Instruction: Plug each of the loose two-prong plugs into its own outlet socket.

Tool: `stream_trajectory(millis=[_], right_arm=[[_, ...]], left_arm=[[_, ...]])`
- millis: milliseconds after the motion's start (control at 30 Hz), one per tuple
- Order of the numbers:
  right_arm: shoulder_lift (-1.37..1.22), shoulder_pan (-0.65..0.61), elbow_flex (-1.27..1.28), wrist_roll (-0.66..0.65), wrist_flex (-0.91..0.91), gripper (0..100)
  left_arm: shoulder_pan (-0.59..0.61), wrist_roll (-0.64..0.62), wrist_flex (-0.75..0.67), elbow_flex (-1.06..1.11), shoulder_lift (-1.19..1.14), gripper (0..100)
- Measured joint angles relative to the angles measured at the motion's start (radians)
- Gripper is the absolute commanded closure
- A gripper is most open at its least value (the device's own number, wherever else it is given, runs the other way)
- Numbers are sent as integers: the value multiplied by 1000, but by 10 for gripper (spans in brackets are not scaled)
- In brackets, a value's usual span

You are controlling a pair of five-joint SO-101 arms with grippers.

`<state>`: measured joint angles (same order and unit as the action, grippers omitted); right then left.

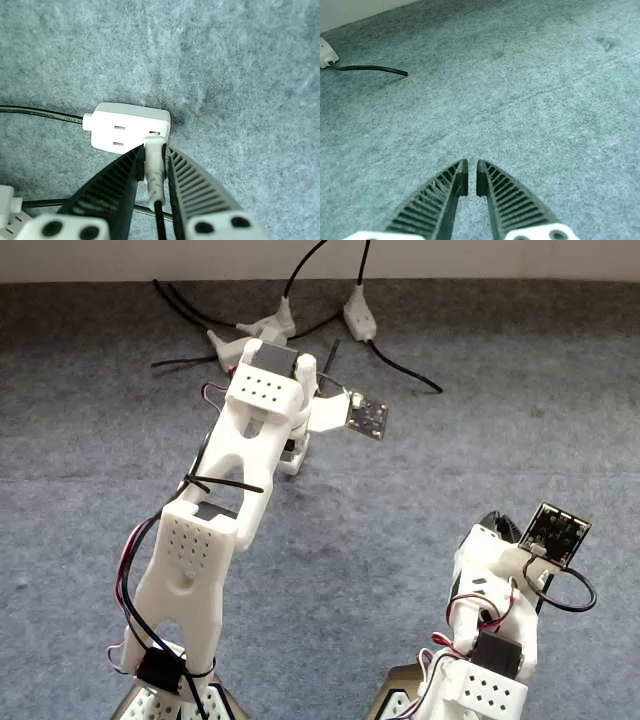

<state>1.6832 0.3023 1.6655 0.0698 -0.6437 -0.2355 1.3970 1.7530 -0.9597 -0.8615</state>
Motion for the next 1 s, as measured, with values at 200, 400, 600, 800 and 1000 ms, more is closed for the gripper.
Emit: stream_trajectory(millis=[200,400,600,800,1000], right_arm=[[0,0,0,0,0,947],[0,0,0,0,2,947],[0,0,0,0,2,947],[0,0,0,0,3,947],[0,0,0,0,3,947]], left_arm=[[0,0,0,17,-55,994],[0,0,0,15,-112,994],[2,0,-54,14,-178,994],[2,0,-115,14,-265,994],[-15,0,-121,12,-284,994]])
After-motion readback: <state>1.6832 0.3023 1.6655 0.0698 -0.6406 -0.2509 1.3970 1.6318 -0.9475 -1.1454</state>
